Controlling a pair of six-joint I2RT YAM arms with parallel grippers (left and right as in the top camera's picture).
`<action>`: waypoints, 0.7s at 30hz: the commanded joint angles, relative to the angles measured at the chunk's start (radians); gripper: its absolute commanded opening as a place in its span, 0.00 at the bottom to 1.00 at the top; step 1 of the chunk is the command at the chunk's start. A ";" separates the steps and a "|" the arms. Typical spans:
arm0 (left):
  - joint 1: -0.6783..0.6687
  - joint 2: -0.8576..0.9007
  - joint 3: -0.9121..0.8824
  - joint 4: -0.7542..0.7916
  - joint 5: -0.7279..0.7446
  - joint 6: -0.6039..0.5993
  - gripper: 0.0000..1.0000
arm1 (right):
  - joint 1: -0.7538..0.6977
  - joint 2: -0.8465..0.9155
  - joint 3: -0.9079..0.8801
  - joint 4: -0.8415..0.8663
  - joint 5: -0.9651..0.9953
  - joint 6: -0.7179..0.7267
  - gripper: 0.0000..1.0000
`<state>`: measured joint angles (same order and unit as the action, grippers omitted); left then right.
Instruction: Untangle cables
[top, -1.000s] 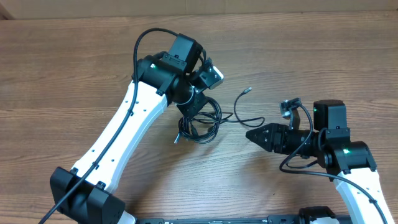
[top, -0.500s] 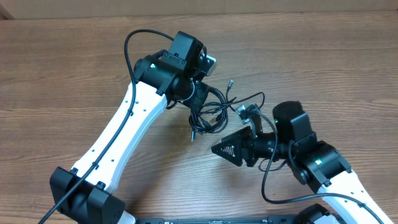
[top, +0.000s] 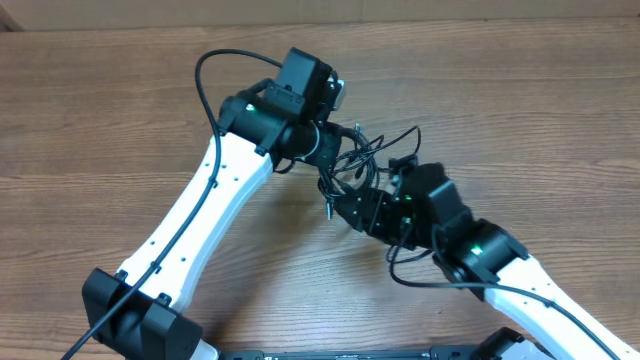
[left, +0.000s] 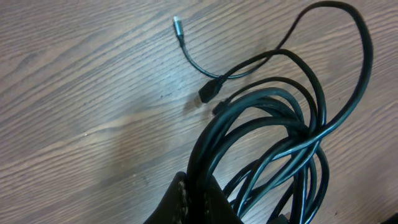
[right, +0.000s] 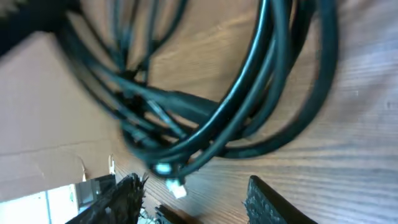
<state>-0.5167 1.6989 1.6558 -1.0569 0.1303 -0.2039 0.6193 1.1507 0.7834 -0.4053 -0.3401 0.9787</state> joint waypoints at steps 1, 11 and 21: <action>-0.062 -0.039 0.009 0.008 -0.087 -0.042 0.04 | 0.000 0.055 0.003 0.026 0.025 0.122 0.53; -0.146 -0.047 0.009 -0.037 -0.363 -0.093 0.04 | -0.042 -0.020 0.004 0.048 0.050 0.177 0.61; -0.146 -0.110 0.009 0.027 -0.234 -0.115 0.04 | -0.023 0.085 0.003 -0.045 0.110 0.192 0.61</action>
<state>-0.6598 1.6585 1.6554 -1.0466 -0.1638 -0.2901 0.5762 1.2160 0.7834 -0.4568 -0.2314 1.1812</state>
